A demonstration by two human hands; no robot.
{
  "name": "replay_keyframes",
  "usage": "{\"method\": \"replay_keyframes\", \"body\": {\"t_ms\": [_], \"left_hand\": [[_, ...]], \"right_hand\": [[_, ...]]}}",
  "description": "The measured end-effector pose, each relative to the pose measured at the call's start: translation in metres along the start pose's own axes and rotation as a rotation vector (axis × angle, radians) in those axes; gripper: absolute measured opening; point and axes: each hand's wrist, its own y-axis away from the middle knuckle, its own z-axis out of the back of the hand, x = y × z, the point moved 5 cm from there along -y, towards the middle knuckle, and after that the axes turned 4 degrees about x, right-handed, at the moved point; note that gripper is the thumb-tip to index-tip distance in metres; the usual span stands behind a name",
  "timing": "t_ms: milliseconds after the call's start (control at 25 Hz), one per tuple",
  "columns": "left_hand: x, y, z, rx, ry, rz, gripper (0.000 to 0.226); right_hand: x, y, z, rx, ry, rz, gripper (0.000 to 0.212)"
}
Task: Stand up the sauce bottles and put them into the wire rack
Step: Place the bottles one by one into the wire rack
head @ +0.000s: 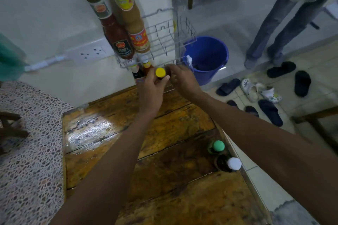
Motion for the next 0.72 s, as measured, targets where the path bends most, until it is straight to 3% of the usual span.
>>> {"method": "replay_keyframes", "body": {"t_ms": [120, 440, 720], "left_hand": [[0.014, -0.021, -0.005, -0.031, 0.030, 0.039, 0.038], [0.054, -0.084, -0.024, 0.084, -0.123, 0.105, 0.037], [0.065, -0.101, -0.026, 0.082, -0.124, 0.133, 0.038]], "right_hand": [[-0.009, -0.029, -0.015, 0.040, 0.003, 0.014, 0.045], [-0.054, -0.070, -0.057, 0.210, 0.019, -0.079, 0.039], [-0.060, -0.087, -0.062, 0.251, 0.018, -0.107, 0.039]]}}
